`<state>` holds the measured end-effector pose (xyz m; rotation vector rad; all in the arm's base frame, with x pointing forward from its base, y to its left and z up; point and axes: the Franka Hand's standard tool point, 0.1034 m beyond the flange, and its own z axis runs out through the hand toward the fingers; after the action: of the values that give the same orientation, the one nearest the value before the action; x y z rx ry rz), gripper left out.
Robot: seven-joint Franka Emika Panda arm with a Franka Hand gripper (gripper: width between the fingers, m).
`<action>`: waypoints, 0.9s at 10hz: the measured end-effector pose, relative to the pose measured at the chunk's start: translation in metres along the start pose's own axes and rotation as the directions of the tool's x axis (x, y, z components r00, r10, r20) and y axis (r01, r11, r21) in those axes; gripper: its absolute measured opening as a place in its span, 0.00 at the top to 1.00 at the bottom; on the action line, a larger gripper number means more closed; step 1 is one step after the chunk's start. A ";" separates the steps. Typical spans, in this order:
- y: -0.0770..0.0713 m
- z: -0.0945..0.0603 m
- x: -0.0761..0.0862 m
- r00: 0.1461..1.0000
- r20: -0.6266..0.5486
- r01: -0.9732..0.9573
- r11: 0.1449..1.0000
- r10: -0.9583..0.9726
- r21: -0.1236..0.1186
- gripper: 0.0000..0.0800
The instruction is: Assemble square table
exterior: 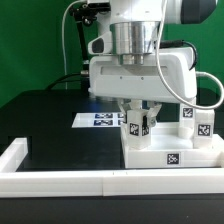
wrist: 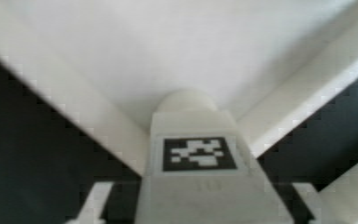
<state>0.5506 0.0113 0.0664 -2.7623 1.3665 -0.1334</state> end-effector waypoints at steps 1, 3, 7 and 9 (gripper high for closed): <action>0.000 0.001 0.000 0.993 0.000 -0.116 0.993 0.116 -0.005 0.64; -0.003 0.001 0.004 0.959 0.009 -0.284 0.959 0.284 -0.012 0.64; -0.003 0.002 0.005 0.912 0.011 -0.411 0.912 0.411 -0.006 0.64; -0.001 0.002 0.006 0.961 0.006 -0.276 0.961 0.276 -0.001 0.27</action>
Offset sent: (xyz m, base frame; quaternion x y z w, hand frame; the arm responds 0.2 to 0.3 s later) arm 0.0091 -0.0086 -0.0054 -0.0070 -0.0120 0.2091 0.9778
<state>0.5553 0.0073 0.0644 -2.5350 1.7303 -0.1109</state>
